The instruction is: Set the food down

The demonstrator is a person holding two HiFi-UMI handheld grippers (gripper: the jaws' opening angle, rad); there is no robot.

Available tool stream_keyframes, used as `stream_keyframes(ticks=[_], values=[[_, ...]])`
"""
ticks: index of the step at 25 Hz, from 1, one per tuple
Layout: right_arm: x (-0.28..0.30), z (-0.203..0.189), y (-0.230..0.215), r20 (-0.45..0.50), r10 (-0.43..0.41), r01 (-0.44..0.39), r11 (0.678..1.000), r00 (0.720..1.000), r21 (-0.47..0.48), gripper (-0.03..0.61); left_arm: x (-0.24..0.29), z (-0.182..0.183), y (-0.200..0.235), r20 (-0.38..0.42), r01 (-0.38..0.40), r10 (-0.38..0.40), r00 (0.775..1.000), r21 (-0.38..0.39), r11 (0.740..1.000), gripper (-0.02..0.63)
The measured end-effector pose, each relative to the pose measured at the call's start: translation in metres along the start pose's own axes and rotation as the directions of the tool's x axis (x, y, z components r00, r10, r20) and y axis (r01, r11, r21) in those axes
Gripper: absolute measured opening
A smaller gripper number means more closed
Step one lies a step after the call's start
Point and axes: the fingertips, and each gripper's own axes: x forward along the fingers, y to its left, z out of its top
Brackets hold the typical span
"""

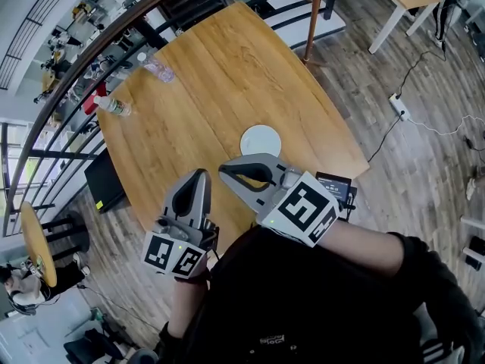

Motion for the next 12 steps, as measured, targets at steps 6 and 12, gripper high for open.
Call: stream_keyframes(ticks=[6,12], values=[[0.0026,-0.0031,0.0043,-0.008,0.008,-0.008,1.000,1.000,0.002,0.017,-0.0047,-0.0019,0.0014,-0.003,-0.009,0.009,1.000,-0.007,1.000,0.005],[0.0035,-0.0062,0.0062,-0.011,0.010,-0.010,1.000,1.000,0.001,0.017,-0.0061,-0.0033,0.0027,-0.001,-0.011,0.011,1.000,-0.009,1.000,0.005]])
